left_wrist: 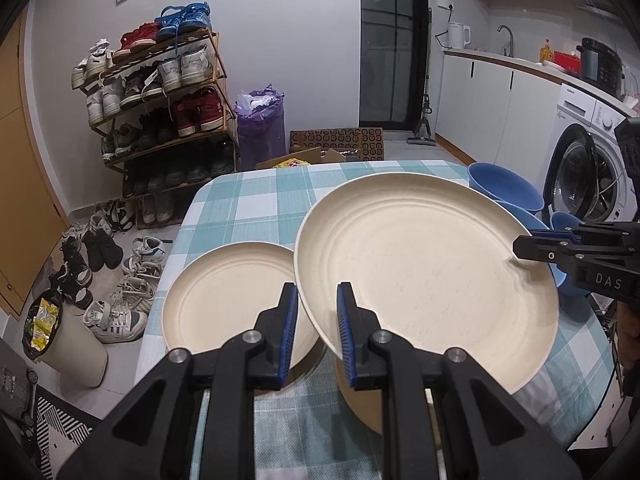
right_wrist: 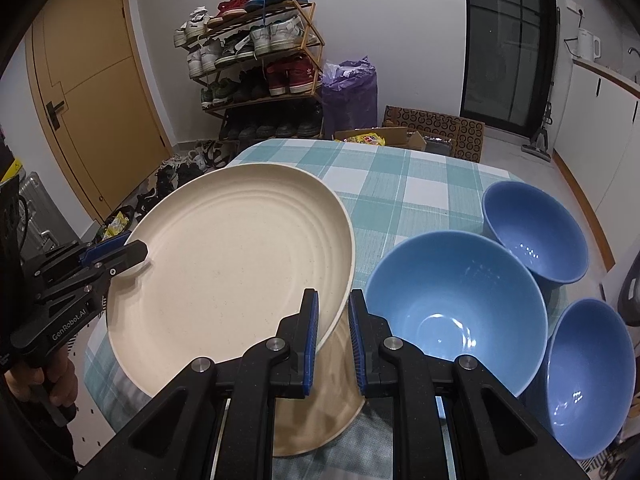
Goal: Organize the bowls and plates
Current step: 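Carry the cream plate over another cream plate and lower it on top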
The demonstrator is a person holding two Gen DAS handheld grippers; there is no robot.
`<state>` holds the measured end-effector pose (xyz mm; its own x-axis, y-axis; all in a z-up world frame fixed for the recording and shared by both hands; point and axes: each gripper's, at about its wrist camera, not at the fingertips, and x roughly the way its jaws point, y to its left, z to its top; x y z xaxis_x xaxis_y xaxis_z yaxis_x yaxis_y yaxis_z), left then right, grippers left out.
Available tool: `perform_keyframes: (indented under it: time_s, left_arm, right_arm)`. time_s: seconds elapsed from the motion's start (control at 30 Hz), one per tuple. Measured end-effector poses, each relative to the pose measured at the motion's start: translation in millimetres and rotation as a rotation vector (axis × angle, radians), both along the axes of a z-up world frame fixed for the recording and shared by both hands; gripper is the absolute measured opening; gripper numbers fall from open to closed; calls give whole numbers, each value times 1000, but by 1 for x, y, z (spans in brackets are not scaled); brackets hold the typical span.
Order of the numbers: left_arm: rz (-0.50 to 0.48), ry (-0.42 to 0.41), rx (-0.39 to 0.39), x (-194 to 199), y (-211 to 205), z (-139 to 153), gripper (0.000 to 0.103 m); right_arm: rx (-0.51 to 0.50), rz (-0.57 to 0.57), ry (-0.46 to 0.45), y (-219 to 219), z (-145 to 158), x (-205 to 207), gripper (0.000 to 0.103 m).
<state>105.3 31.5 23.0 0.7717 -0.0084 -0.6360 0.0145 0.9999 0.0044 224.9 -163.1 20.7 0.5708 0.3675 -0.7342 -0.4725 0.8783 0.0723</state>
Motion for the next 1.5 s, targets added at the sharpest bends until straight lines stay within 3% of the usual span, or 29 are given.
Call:
perform_keyframes:
  time_s: [0.5, 1.1, 1.5]
  left_arm:
    - [-24, 20, 39, -15, -11, -25, 18]
    - [-14, 70, 13, -18, -11, -57, 18]
    - [-13, 85, 52, -15, -24, -73, 18]
  right_arm:
    - [-11, -9, -20, -5, -22, -20, 16]
    - [-48, -29, -27, -6, -59, -43, 16]
    - [-68, -57, 16, -12, -86, -42, 16]
